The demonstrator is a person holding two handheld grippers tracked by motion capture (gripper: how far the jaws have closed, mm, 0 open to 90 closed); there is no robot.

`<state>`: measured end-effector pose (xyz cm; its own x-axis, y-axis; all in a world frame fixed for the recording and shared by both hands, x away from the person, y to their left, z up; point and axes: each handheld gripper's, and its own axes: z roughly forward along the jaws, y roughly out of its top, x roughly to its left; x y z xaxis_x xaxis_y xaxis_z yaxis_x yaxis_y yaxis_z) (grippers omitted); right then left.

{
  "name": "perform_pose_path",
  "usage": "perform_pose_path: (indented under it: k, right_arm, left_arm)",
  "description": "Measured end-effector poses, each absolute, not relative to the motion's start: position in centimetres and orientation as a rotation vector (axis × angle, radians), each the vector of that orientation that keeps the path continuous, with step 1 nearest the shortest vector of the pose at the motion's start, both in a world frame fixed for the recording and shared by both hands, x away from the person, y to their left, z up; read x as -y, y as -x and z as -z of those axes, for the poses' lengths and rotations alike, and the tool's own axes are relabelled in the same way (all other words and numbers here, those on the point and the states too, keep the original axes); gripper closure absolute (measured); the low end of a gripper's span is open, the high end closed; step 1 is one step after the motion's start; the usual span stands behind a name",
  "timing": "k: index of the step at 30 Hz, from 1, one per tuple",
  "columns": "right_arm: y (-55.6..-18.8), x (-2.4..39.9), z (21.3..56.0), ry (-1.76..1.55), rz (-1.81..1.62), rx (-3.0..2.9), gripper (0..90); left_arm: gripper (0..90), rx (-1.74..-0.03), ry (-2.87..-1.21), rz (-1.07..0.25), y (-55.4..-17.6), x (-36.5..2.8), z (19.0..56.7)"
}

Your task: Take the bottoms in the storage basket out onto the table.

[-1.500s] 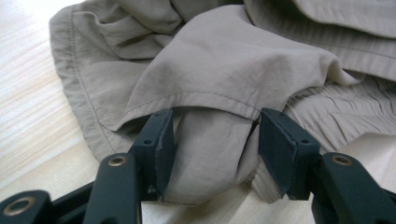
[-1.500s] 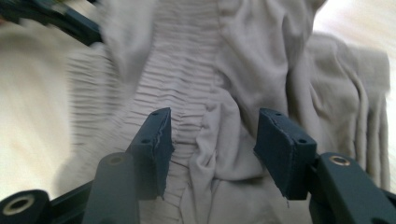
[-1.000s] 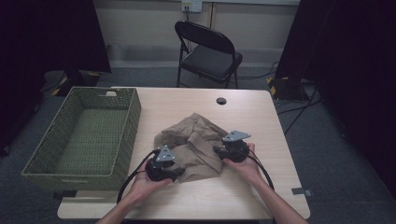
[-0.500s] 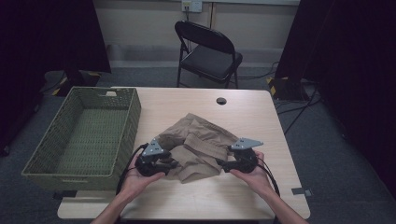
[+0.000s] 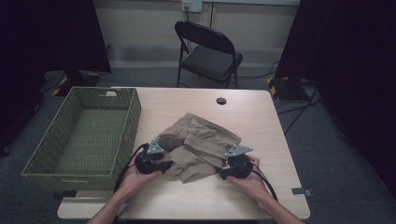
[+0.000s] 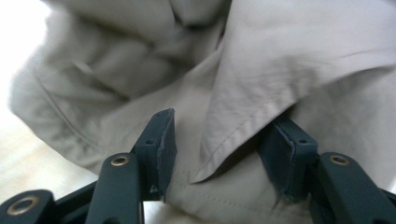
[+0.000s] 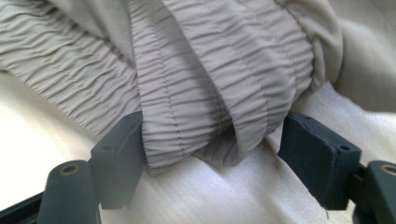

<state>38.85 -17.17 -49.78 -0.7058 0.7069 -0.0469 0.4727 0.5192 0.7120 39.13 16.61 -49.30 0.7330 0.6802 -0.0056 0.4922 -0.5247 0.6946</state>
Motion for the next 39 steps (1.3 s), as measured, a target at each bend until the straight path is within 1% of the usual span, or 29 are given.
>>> perform_pose_path:
  k: [1,3,11,14,16,20,23,24,26,29,31,32,33,36,39]
  right_arm:
    - [-39.1,17.3,49.8,-0.999,-0.995,-2.426,25.0]
    - [-39.6,17.8,49.7,-1.024,-0.998,-2.381,32.8]
    - [-42.0,19.9,49.7,-1.135,-0.935,-2.258,38.8]
    - [-41.9,20.3,49.1,-1.152,-0.983,-2.243,40.0]
    - [-41.3,20.2,48.4,-1.137,-1.021,-2.242,42.5]
    - [-39.7,19.4,46.8,-1.09,-1.177,-2.247,51.0]
    - [-38.9,17.8,46.3,-1.014,-1.236,-2.303,58.7]
    - [-38.6,17.1,46.2,-0.978,-1.26,-2.337,62.9]
    - [-38.2,15.4,46.4,-0.889,-1.261,-2.392,66.4]
    - [-37.8,13.1,47.1,-0.82,-1.261,-2.471,66.3]
    - [-37.6,12.1,47.9,-0.785,-1.211,-2.509,65.6]
    - [-37.6,11.9,48.3,-0.765,-1.168,-2.522,65.6]
    - [-37.6,11.8,48.6,-0.763,-1.145,-2.545,65.7]
    - [-37.7,12.4,49.3,-0.75,-1.126,-2.562,65.9]
    - [-37.7,13.4,49.1,-0.76,-1.082,-2.571,65.8]
  left_arm:
    - [46.8,-0.882,-2.236,-0.348,-39.1,-16.5,49.2]
    - [47.3,-0.861,-2.24,-0.351,-38.9,-16.1,49.3]
    - [47.7,-0.73,-2.276,-0.277,-37.1,-13.1,49.3]
    - [48.4,-0.693,-2.295,-0.256,-36.7,-12.4,48.8]
    - [48.5,-0.688,-2.264,-0.265,-36.6,-12.6,48.1]
    - [49.7,-0.711,-2.165,-0.293,-36.9,-13.8,46.0]
    - [50.1,-0.747,-2.096,-0.347,-37.3,-14.6,44.7]
    - [50.1,-0.757,-2.092,-0.368,-37.5,-14.8,44.5]
    - [49.2,-0.778,-2.101,-0.436,-38.0,-15.1,44.0]
    - [49.9,-0.821,-2.047,-0.461,-39.5,-15.5,43.5]
    - [49.5,-0.825,-2.049,-0.505,-40.4,-15.1,43.6]
    - [48.8,-0.838,-2.047,-0.501,-40.9,-14.9,43.9]
    - [48.4,-0.85,-2.05,-0.487,-41.3,-14.6,44.2]
    - [47.3,-0.885,-2.065,-0.497,-42.4,-14.2,45.5]
    - [47.3,-0.899,-2.138,-0.49,-42.7,-14.2,47.1]
